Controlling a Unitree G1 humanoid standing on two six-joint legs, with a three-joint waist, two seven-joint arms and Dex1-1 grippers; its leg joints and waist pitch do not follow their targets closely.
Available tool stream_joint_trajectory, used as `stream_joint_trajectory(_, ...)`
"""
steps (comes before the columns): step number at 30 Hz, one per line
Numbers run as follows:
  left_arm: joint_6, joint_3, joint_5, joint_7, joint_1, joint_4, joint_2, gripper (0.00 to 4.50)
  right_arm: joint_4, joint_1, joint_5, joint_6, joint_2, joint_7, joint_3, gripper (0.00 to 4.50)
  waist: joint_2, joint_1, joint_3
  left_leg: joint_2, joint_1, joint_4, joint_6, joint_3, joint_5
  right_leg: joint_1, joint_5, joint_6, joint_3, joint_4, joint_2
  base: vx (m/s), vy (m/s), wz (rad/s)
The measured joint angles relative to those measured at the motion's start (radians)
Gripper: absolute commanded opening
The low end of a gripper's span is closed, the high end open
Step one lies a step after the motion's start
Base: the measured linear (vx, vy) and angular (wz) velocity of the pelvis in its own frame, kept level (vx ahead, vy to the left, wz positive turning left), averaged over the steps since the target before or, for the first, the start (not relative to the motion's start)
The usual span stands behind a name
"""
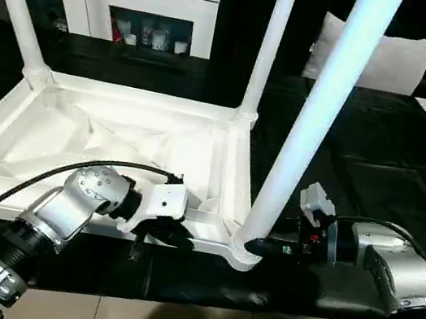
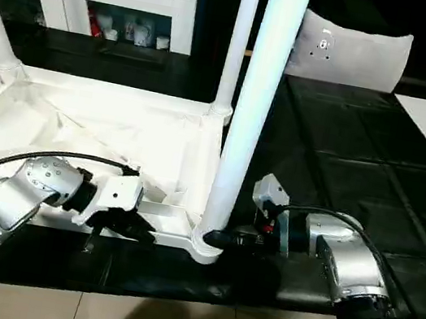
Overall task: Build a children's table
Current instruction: Rotate leg to tighten
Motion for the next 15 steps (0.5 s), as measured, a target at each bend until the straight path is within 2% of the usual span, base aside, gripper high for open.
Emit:
stream_joint_trajectory(3, 0.026, 0.011, -0.004, 0.001, 0.007, -0.010, -0.009, 0.00, -0.009, 0.006, 0.006, 0.017, 0.001, -0.005, -0.004, 1.98, 0.000, 0.000, 0.000, 0.000, 0.000, 0.000, 0.000, 0.000, 0.000, 0.000, 0.000, 0.000, 0.000, 0.000, 0.000, 0.000, 0.000, 0.00)
stream_joint_trajectory(6, 0.117, 0.035, -0.014, 0.051, 0.018, -0.027, -0.031, 0.00, -0.041, 0.026, 0.003, 0.057, 0.035, -0.092, -0.031, 1.97, 0.000, -0.004, 0.000, 0.000, 0.001, 0.000, -0.001, 0.000, 0.000, 0.000, 0.000, 0.000, 0.000, 0.001, 0.000, 0.000, 0.000, 0.00)
stream_joint_trajectory(9, 0.223, 0.073, 0.004, 0.166, 0.013, -0.026, -0.080, 0.00, -0.041, 0.018, -0.024, 0.104, 0.106, -0.288, -0.080, 1.97, -0.001, -0.025, 0.000, 0.000, 0.004, 0.000, -0.007, 0.000, 0.001, 0.003, 0.003, 0.000, 0.000, 0.000, 0.000, 0.000, 0.000, 0.00)
stream_joint_trajectory(11, 0.274, 0.083, 0.004, 0.229, 0.011, -0.024, -0.122, 0.00, -0.036, 0.007, -0.030, 0.138, 0.141, -0.388, -0.104, 1.94, -0.001, -0.045, 0.000, -0.001, 0.007, 0.000, -0.009, 0.000, -0.001, 0.006, 0.003, 0.000, 0.001, -0.002, 0.000, 0.000, 0.000, 0.00)
stream_joint_trajectory(15, 0.382, 0.134, 0.036, 0.464, -0.026, 0.027, -0.272, 0.00, 0.026, -0.061, -0.079, 0.184, 0.266, -0.697, -0.176, 1.94, 0.000, -0.069, 0.000, -0.001, 0.007, 0.001, -0.010, 0.000, 0.000, 0.006, 0.004, 0.001, 0.000, -0.003, 0.000, 0.000, 0.000, 0.00)
